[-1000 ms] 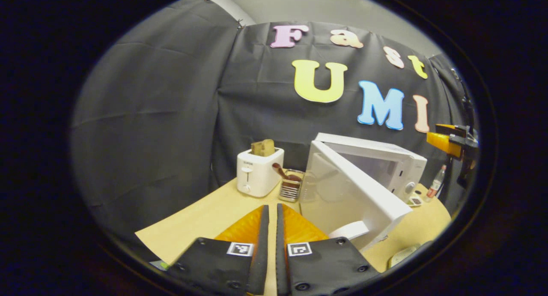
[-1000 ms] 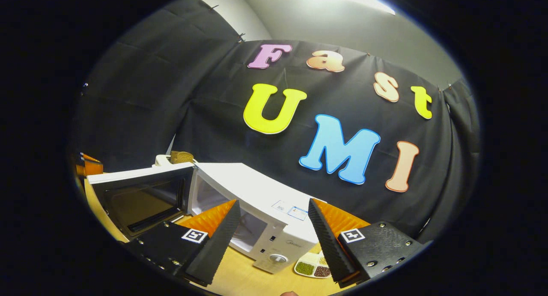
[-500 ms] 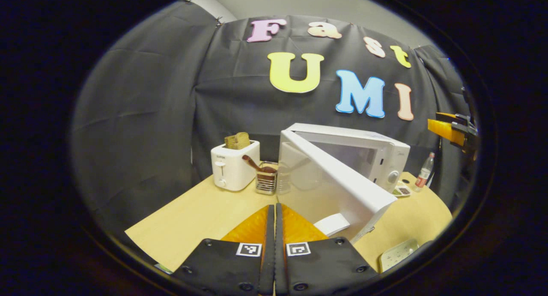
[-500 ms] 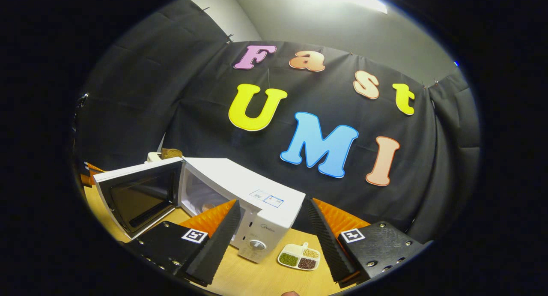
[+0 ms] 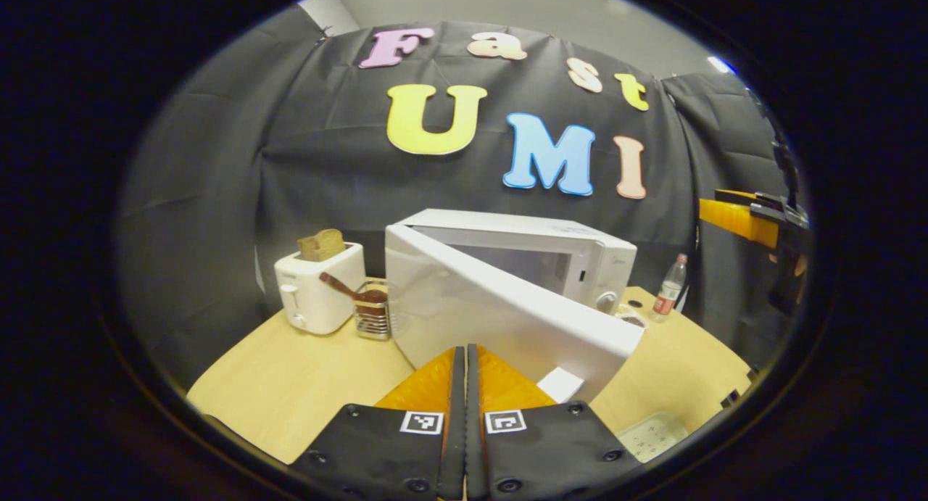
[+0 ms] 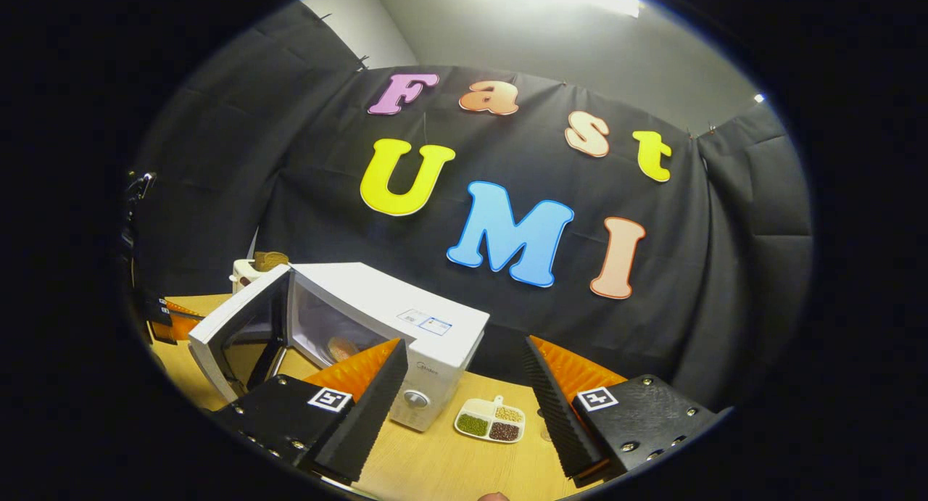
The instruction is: Open the microwave oven with the left hand, put the food in, and close the microwave oven.
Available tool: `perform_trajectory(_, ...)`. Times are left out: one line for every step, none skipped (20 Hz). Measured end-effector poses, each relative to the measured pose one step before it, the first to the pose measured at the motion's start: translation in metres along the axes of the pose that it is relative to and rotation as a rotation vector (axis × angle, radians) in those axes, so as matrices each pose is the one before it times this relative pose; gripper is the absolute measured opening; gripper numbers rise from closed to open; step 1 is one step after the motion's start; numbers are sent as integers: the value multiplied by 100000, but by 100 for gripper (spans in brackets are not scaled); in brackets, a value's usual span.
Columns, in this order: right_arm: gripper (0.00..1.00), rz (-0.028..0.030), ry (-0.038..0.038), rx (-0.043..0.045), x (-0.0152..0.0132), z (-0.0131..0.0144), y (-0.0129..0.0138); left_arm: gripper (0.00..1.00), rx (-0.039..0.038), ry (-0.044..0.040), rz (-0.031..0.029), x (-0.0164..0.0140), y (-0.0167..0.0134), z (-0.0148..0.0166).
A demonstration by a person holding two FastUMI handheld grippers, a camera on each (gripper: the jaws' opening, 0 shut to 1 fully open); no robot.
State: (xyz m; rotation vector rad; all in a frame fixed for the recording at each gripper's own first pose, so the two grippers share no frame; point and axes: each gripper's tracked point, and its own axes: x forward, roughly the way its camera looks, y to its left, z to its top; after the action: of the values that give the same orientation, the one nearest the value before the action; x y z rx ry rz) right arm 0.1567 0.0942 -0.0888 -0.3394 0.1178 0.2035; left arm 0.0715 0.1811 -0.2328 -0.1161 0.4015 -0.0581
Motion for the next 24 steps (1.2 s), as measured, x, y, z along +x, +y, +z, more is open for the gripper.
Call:
perform_trajectory(97, -1295, 530, -267, -375, -170, -285, 7, 678, 92, -2293, 596, -671, 197)
perform_trajectory(97, -1326, 526, -295, -316, -160, -333, 7, 793, 85, -2184, 486, -578, 168)
perform_trajectory(97, -1250, 717, -154, -309, -179, -227, 7, 693, -158, -2203, 436, -552, 333)
perform_trajectory(97, -1238, 626, 41, -247, -271, -287, 7, 598, -285, -2230, 595, -608, 228)
perform_trajectory(97, -1387, 426, -15, -330, -149, -270, 7, 810, -534, -1319, 529, -283, 197)
perform_trajectory(97, -1456, 729, -198, -221, -281, -328, 7, 505, 209, -1726, 527, -247, 112)
perform_trajectory(97, -1233, 766, -195, -385, -223, -227, 7, -457, 254, -1931, 414, -389, 137)
perform_trajectory(97, -977, 248, -86, -163, -45, -181, 7, -484, -200, -1826, 507, -375, 211)
perform_trajectory(97, -1234, 378, -155, -198, -103, -208, 7, 4, -28, -1534, 577, -288, 246)
perform_trajectory(97, -944, 822, -140, -28, -201, -123, 7, 363, -84, -1196, 637, -255, -10)
perform_trajectory(97, -722, 862, 57, -130, -174, -59, 7, 305, 16, -1289, 598, -278, 189)
perform_trajectory(97, -866, 506, 127, -107, -79, -132, 7, 238, -163, -1300, 691, -306, 198)
perform_trajectory(97, -1158, 447, -135, -153, -56, -152, 7, 150, -212, -967, 608, -126, 217)
perform_trajectory(97, -1126, 633, -255, -88, -149, -242, 7, 80, -240, -1142, 543, -136, 315)
perform_trajectory(97, -1088, 453, -147, -228, -60, -167, 7, 64, -388, -813, 611, -163, 357)
perform_trajectory(97, -1156, 466, -239, -137, -115, -220, 7, -44, -271, -944, 596, 23, 255)
perform_trajectory(97, -1170, 487, -199, -195, -45, -183, 7, 6, -396, -952, 713, -45, 291)
perform_trajectory(97, -1092, 655, 0, -84, -207, -254, 7, 118, -239, -599, 677, 48, 160)
perform_trajectory(97, -943, 753, 40, -187, -168, -196, 7, 199, -220, -119, 711, 137, 278)
perform_trajectory(97, -1170, 795, -49, -55, -188, -234, 7, 223, -604, 158, 708, 216, 323)
perform_trajectory(97, -1296, 643, -50, -218, -150, -290, 7, -145, -502, -194, 547, 46, 258)
perform_trajectory(97, -1111, 597, 60, -83, -187, -357, 7, -449, -238, -325, 520, 74, 116)
perform_trajectory(97, -1044, 623, -71, -184, -140, -293, 7, -421, -399, -348, 507, 70, 221)
perform_trajectory(97, -1048, 631, -222, -52, -152, -290, 7, -482, -232, -516, 514, -19, 68)
